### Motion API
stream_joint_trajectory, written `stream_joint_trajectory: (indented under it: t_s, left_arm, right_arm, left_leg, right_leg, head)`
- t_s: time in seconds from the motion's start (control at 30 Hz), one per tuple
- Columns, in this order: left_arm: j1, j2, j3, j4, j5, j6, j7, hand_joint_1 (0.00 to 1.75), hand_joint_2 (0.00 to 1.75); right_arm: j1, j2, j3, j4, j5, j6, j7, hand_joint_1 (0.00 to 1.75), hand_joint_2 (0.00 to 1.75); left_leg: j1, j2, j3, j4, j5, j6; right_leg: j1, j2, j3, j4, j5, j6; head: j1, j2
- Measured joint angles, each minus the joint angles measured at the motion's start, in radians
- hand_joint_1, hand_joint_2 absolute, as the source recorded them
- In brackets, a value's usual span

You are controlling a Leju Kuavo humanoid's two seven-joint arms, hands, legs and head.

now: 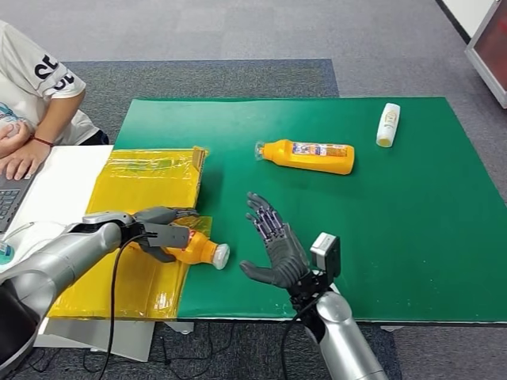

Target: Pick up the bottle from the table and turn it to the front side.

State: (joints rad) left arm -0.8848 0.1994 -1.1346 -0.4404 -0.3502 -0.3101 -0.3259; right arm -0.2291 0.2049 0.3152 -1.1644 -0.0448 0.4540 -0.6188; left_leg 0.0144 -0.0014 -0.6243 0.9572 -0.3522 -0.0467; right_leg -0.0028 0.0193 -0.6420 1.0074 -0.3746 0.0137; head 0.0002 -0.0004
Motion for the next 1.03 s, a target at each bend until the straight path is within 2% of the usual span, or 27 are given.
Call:
stream_joint_trajectory:
  t_s: [0.13,0.27,0.33,0.4,0.53,0.7,0.83,0.97,1.03]
  left_arm:
    - [0.043,-0.015,0.035,-0.013,-0.032,0.134,0.008,0.0,0.0]
    - [0.115,-0.054,0.115,-0.059,-0.135,0.341,0.071,0.0,1.75]
    - [0.168,-0.081,0.174,-0.106,-0.209,0.436,0.082,0.0,1.75]
    - [0.233,-0.111,0.251,-0.181,-0.288,0.488,0.079,0.0,1.75]
    - [0.358,-0.168,0.415,-0.364,-0.377,0.482,0.023,0.0,1.75]
    - [0.447,-0.21,0.553,-0.521,-0.398,0.428,-0.045,0.0,1.75]
    - [0.5,-0.232,0.627,-0.604,-0.357,0.374,-0.118,0.0,1.75]
    - [0.538,-0.24,0.676,-0.664,-0.175,0.233,-0.255,0.0,1.75]
    - [0.55,-0.238,0.691,-0.683,-0.093,0.161,-0.294,0.0,1.75]
  right_arm:
    - [0.011,-0.007,-0.005,-0.001,0.012,-0.014,-0.002,0.0,1.75]
    - [0.034,-0.013,-0.023,-0.019,0.038,-0.031,0.007,0.0,1.75]
    - [0.047,-0.014,-0.035,-0.034,0.053,-0.04,0.015,0.0,1.75]
    - [0.063,-0.015,-0.048,-0.05,0.065,-0.048,0.022,0.0,1.75]
    - [0.094,-0.017,-0.072,-0.074,0.079,-0.064,0.031,0.0,1.75]
    - [0.112,-0.02,-0.093,-0.083,0.093,-0.077,0.034,0.0,1.75]
    - [0.112,-0.025,-0.1,-0.081,0.103,-0.085,0.033,0.0,1.75]
    - [0.109,-0.027,-0.104,-0.076,0.118,-0.091,0.027,0.0,1.75]
    - [0.107,-0.028,-0.104,-0.073,0.124,-0.094,0.024,0.0,1.75]
  left_leg:
    - [-0.001,0.0,0.0,0.0,-0.001,0.001]
    - [-0.002,-0.002,0.0,0.0,-0.001,0.002]
    - [-0.003,-0.002,0.0,0.001,-0.002,0.003]
    - [-0.004,-0.002,-0.001,0.001,-0.002,0.005]
    - [-0.005,-0.002,-0.003,0.002,-0.005,0.007]
    - [-0.006,-0.002,-0.004,0.002,-0.007,0.008]
    - [-0.005,-0.002,-0.004,0.002,-0.007,0.008]
    - [-0.006,-0.002,-0.005,0.002,-0.008,0.008]
    - [-0.006,-0.002,-0.005,0.002,-0.008,0.009]
  right_leg:
    - [-0.001,0.0,0.0,0.0,-0.001,0.001]
    - [-0.002,-0.004,0.001,0.0,-0.002,0.002]
    - [-0.003,-0.004,0.001,0.0,-0.003,0.003]
    - [-0.004,-0.004,0.001,-0.001,-0.003,0.005]
    - [-0.005,-0.004,0.0,-0.002,-0.004,0.006]
    - [-0.006,-0.004,-0.001,-0.003,-0.005,0.008]
    - [-0.006,-0.004,-0.001,-0.003,-0.007,0.009]
    - [-0.006,-0.004,-0.001,-0.003,-0.007,0.009]
    - [-0.006,-0.004,-0.001,-0.003,-0.007,0.009]
  head:
    - [0.0,0.0]
    - [0.0,0.0]
    - [0.0,0.0]
    - [0.0,0.0]
    - [0.0,0.0]
    - [0.0,0.0]
    - [0.0,0.0]
    - [0.0,0.0]
    - [0.0,0.0]
